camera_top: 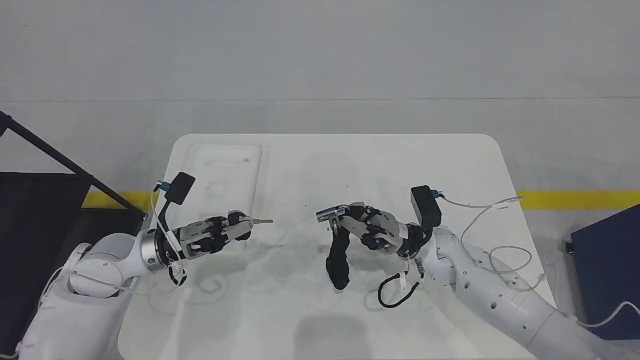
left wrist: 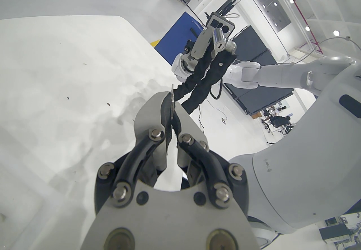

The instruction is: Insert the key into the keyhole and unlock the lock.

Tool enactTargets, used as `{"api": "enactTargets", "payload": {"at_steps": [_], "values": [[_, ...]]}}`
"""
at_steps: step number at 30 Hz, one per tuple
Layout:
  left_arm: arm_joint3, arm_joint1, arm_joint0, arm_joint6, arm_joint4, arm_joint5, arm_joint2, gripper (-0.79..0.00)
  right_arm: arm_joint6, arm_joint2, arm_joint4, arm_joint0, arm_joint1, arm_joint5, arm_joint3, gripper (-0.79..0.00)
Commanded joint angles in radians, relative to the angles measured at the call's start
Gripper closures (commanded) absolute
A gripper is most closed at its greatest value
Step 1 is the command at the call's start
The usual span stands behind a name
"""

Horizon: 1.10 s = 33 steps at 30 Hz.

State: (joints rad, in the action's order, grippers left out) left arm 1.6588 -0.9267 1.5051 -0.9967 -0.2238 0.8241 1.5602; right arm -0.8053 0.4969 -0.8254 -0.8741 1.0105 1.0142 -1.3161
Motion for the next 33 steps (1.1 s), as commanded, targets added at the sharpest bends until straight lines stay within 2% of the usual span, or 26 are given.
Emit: {"api": "enactTargets", "payload": {"at_steps": [1,4,7,11,14,31,33], "values": [[0.0,0.0,0.0,0.0,0.0,0.0,0.0,0.0,-0.003,-0.002,-0.001,0.001,0.0,-0.002,0.0,0.0],[0.037,-0.002,-0.004,0.025,0.044,0.004,-0.012,0.0,-0.003,-0.002,-0.001,0.001,0.0,-0.002,0.0,0.0],[0.085,-0.012,-0.015,0.103,0.131,0.05,-0.049,0.0,-0.003,-0.002,-0.001,0.001,0.0,-0.002,0.0,0.0],[0.091,-0.034,-0.015,0.3,0.306,0.135,-0.08,0.0,-0.003,-0.002,-0.001,0.001,0.0,-0.002,0.0,0.0],[0.084,-0.051,0.016,0.448,0.428,0.17,-0.093,0.0,-0.003,-0.002,-0.001,0.001,0.0,-0.002,0.0,0.0],[0.087,-0.051,0.016,0.45,0.432,0.168,-0.093,0.0,-0.003,-0.002,-0.001,0.001,0.0,-0.002,0.0,0.0],[0.064,-0.055,0.027,0.504,0.417,0.157,-0.097,0.0,-0.003,-0.002,-0.001,0.001,0.0,-0.002,0.0,0.0]]}}
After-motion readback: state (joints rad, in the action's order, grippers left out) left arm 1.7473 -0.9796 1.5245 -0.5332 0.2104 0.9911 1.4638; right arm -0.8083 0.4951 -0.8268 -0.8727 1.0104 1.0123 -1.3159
